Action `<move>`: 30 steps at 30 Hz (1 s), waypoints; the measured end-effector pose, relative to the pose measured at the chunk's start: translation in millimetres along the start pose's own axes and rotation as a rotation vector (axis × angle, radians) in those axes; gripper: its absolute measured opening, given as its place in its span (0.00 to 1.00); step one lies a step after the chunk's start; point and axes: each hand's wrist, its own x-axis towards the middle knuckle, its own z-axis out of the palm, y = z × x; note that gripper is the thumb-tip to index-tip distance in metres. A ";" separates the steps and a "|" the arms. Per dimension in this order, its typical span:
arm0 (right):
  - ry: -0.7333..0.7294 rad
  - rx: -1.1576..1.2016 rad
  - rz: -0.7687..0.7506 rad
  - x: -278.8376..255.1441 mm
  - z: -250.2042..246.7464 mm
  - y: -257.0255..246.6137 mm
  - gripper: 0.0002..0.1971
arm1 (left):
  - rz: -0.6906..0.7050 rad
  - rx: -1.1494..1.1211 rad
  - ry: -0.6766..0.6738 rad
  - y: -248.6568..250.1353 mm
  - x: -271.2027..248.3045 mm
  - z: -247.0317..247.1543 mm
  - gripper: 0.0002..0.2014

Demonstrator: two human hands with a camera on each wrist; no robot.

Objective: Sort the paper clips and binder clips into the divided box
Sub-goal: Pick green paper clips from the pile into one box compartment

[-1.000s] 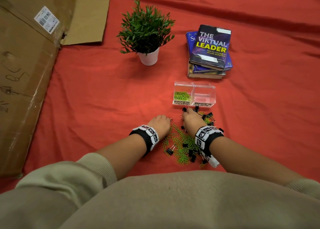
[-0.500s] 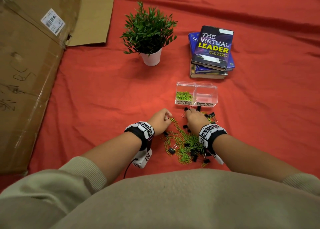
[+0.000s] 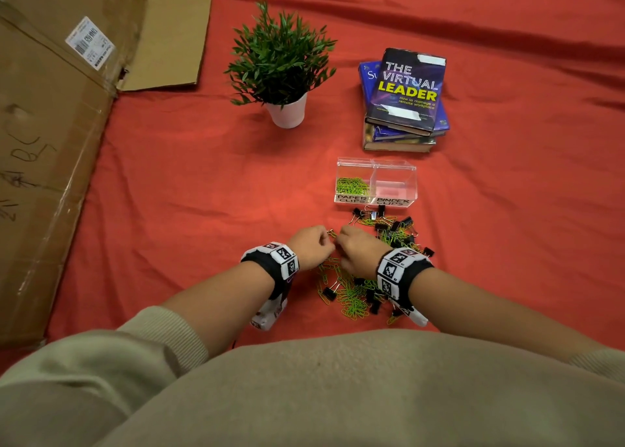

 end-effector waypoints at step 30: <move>0.287 0.840 0.407 24.0 -100.8 26.7 0.03 | 0.378 0.987 -0.071 -9.8 -10.4 18.8 0.17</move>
